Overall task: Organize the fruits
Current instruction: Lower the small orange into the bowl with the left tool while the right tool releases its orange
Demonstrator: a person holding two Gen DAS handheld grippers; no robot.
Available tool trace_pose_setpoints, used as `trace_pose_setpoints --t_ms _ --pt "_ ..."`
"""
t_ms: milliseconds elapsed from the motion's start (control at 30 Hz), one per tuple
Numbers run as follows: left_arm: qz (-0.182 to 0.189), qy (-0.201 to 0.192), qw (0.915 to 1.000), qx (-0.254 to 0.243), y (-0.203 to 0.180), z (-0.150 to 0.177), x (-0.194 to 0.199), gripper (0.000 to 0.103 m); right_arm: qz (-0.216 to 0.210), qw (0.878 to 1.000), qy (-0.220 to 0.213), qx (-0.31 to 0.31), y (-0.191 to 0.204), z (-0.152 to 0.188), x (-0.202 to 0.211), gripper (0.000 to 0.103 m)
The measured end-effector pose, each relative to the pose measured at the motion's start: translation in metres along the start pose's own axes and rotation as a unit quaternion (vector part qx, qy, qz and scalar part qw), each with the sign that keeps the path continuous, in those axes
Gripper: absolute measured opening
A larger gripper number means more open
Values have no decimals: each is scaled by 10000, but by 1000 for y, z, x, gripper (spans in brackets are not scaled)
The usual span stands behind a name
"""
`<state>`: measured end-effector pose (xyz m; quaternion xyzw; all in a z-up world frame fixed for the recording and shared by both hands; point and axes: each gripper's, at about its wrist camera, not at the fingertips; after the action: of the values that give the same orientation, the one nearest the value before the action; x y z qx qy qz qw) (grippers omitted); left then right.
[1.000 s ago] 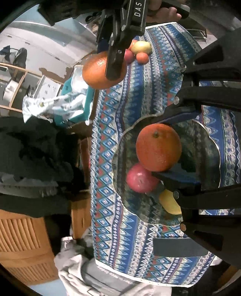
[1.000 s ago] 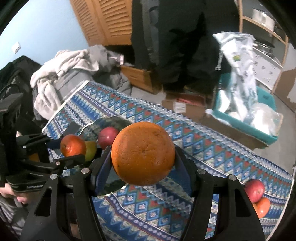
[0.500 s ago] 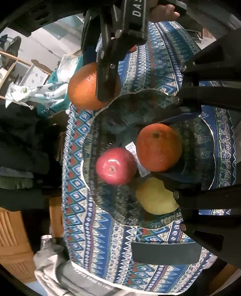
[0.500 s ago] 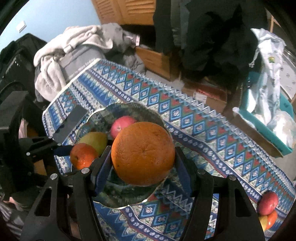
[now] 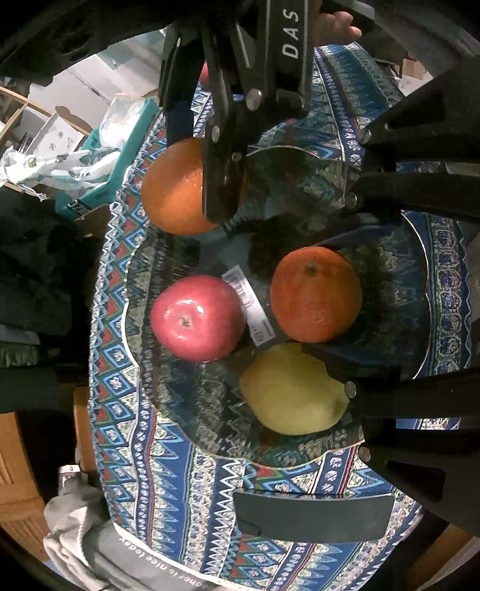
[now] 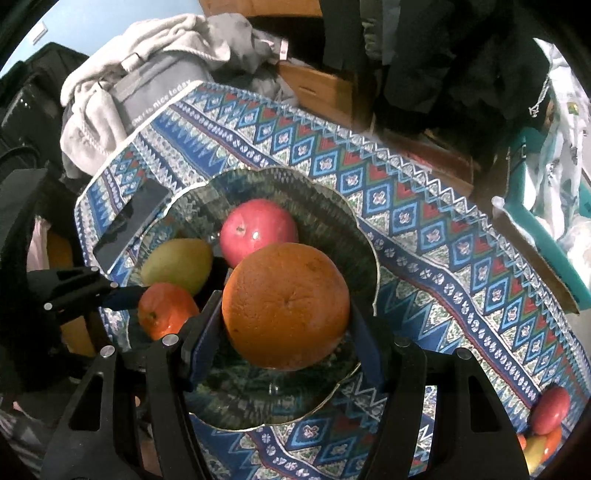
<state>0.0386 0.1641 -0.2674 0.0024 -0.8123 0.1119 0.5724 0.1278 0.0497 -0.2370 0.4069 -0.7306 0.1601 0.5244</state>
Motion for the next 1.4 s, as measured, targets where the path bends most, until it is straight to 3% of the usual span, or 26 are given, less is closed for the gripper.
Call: trace_pose_setpoints --t_ms 733,933,1300,1400 --pt "-141 555 9981 237 8 16 -38 49 223 9973 684 121 6 21 -46 65" --pt "-139 596 9978 257 9 17 -37 57 242 9969 732 140 6 23 -48 66" --pt "-99 447 9988 183 4 10 -15 61 59 9995 221 -195 2 6 -14 66" --pt "-146 282 9994 135 1 7 -3 66 87 9995 101 -300 -2 3 -2 66"
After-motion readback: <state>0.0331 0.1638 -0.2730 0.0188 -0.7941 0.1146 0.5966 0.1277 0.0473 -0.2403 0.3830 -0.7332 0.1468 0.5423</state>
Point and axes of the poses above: each gripper's, at about its wrist camera, not at the fingertips, and x roughly against the way its jaws point, y to its left, z to its underside, and after that the axes turned 2 degrees about -y, right-handed
